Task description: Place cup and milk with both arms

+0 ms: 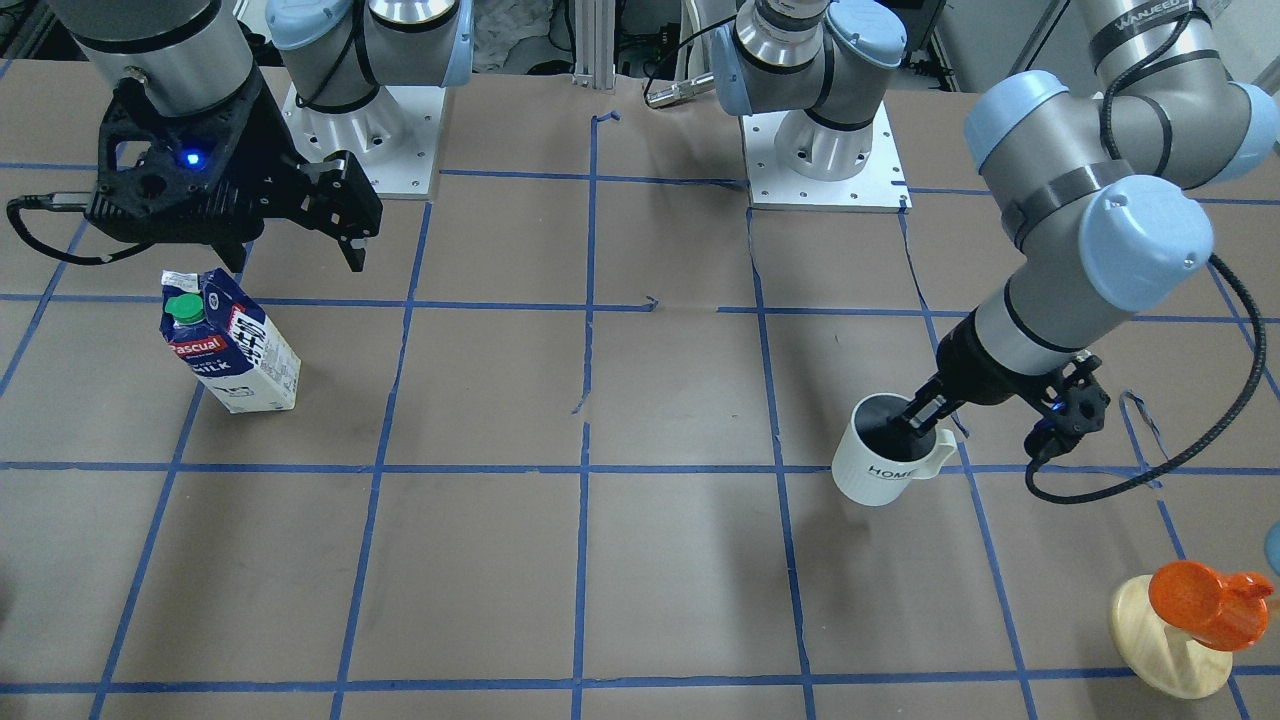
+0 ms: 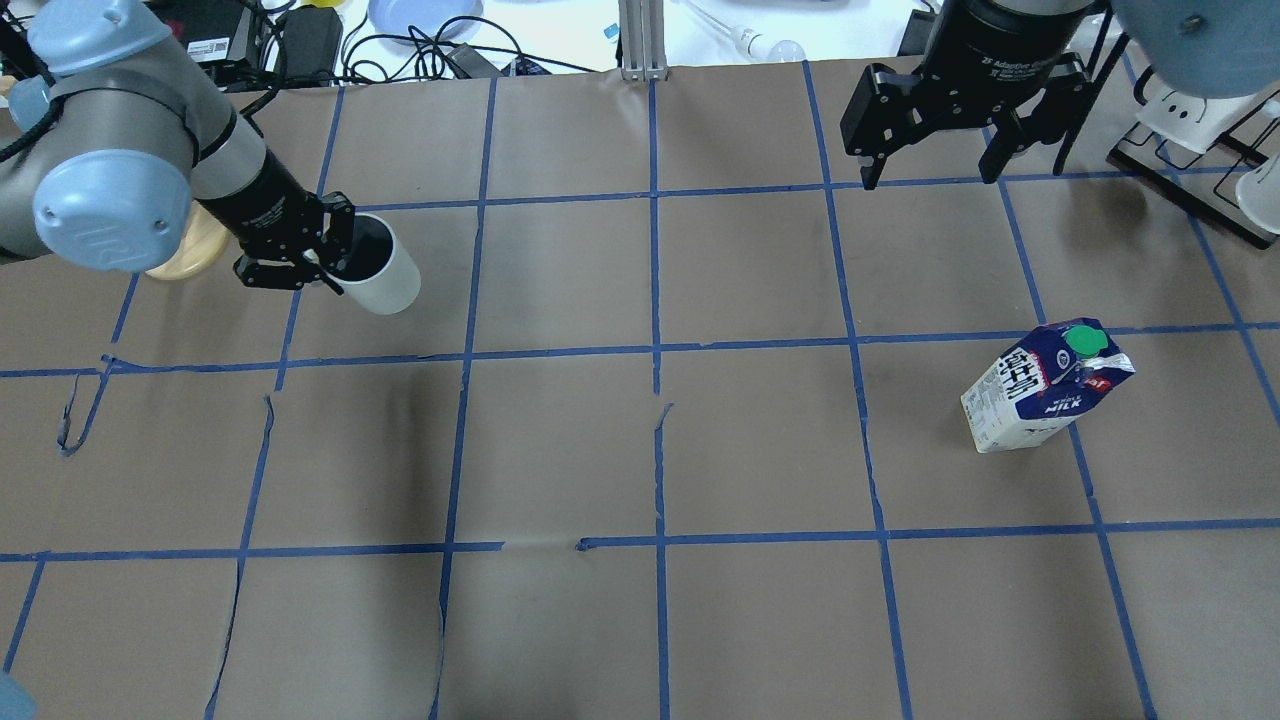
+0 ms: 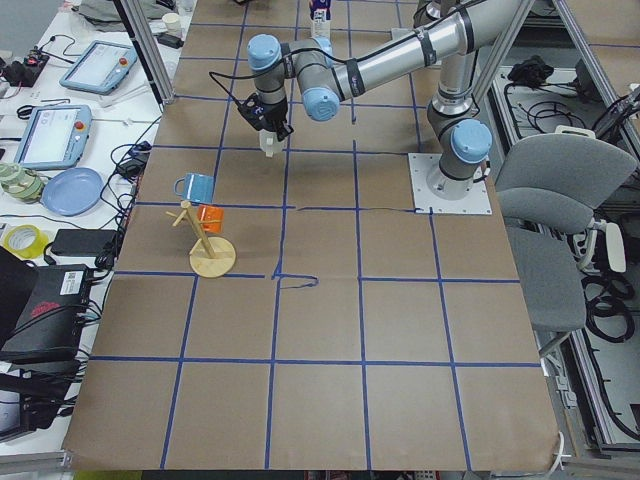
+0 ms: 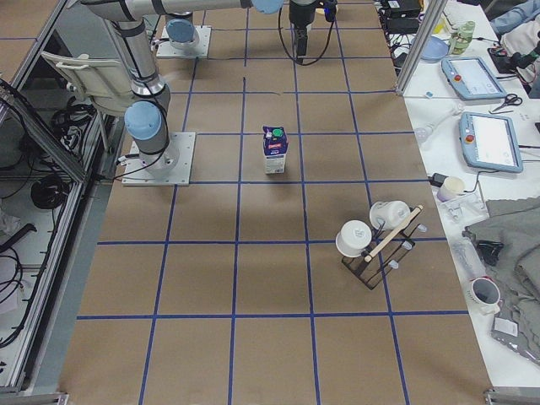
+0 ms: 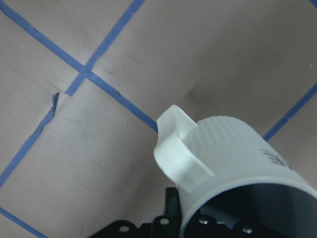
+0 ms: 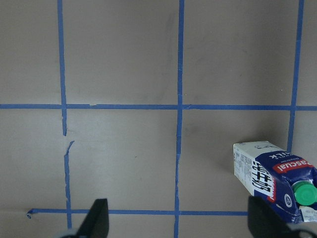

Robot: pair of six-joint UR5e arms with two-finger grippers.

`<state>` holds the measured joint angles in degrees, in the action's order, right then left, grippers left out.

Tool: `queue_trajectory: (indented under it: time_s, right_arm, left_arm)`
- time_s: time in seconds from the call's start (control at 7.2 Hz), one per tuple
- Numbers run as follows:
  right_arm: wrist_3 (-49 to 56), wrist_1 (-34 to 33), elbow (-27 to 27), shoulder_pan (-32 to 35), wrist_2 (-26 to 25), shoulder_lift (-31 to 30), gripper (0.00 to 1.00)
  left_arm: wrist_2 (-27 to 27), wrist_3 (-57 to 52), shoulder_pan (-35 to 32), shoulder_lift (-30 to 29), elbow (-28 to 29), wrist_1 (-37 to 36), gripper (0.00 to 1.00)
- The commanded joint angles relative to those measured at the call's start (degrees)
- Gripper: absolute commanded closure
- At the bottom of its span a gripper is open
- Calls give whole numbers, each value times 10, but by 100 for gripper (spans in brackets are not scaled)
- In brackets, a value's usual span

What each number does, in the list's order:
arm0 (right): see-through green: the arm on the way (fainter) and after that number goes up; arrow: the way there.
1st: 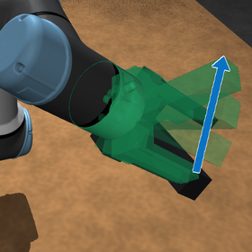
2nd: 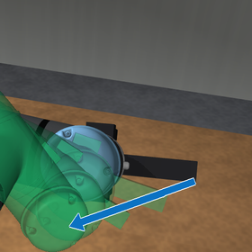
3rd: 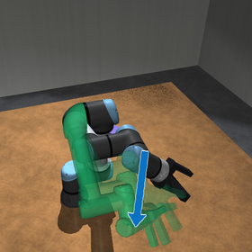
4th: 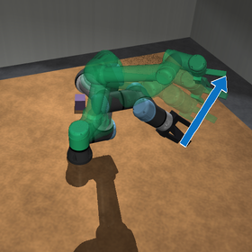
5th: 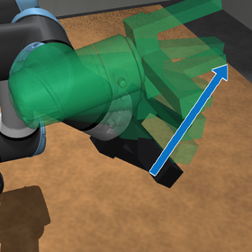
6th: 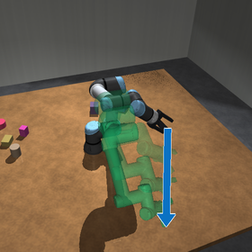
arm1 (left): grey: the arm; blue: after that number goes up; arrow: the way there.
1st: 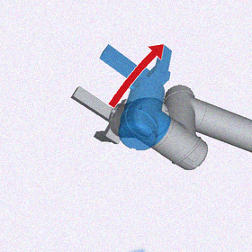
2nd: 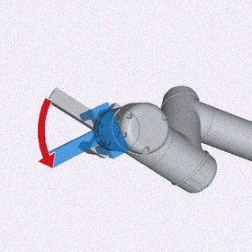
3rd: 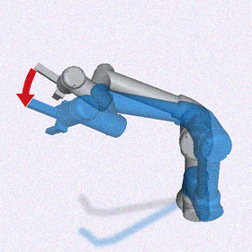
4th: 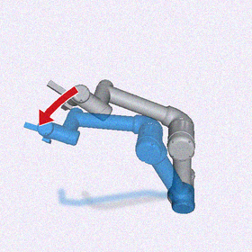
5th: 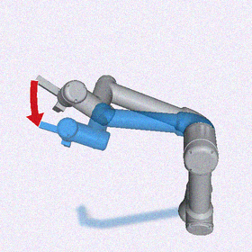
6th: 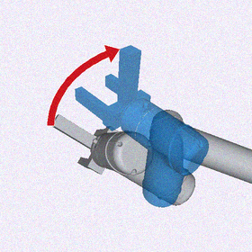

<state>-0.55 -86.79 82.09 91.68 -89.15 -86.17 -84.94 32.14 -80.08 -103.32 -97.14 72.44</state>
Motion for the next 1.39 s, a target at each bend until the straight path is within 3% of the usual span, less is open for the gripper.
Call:
queue_trajectory:
  time_s: [0.0, 0.56, 0.97, 1.25]
  right_arm:
    - [1, 0, 0, 0, -1, 0, 0]
    - [0, 0, 0, 0, 0, 1, 0]
    - [2, 1, 0, 0, -1, 1, 0]
    - [-3, 1, 0, 0, 2, 2, 0]
  left_arm:
    - [7, 95, -71, -28, 33, -8, 100]
    - [35, 268, -176, -81, 42, -57, 100]
    - [63, 345, -228, -118, 41, -121, 100]
    - [64, 371, -251, -127, 38, -124, 100]
